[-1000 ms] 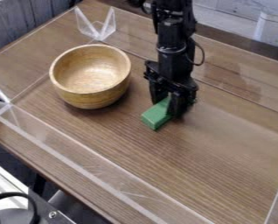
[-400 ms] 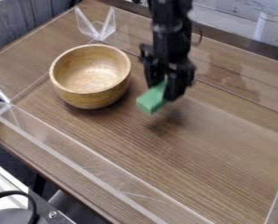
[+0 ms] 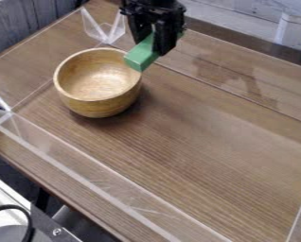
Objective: Put the green block in the brown bowl
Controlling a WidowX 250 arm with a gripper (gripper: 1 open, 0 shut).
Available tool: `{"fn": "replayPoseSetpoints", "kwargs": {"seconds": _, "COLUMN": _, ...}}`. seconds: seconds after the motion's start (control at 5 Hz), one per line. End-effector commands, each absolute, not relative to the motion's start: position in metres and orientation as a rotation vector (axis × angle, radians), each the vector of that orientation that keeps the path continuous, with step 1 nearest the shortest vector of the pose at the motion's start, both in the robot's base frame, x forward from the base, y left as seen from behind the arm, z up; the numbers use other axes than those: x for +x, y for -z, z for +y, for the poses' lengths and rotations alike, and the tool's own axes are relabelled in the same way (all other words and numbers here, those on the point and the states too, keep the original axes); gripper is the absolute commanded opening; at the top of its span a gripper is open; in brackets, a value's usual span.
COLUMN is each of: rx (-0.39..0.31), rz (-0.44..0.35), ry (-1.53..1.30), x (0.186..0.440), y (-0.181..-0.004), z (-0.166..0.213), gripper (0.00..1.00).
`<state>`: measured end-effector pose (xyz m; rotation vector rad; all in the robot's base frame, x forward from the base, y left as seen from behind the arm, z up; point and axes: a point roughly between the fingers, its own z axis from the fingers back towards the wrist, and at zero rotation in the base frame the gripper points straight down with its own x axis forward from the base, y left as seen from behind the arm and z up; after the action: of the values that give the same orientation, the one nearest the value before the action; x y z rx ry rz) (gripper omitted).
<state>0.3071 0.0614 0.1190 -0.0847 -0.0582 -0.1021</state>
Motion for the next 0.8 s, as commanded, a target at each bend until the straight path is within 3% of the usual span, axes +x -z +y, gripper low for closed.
{"fn": "replayPoseSetpoints", "kwargs": {"seconds": 0.0, "rx": -0.045, "rz": -0.135, "ry": 0.073, "x": 0.308, "y": -0.143, "z": 0.080, "gripper": 0.00}}
{"fn": "replayPoseSetpoints", "kwargs": {"seconds": 0.6, "rx": -0.011, "rz": -0.097, "ry": -0.021, "x": 0.286, "y": -0.124, "z": 0.135, "gripper": 0.00}}
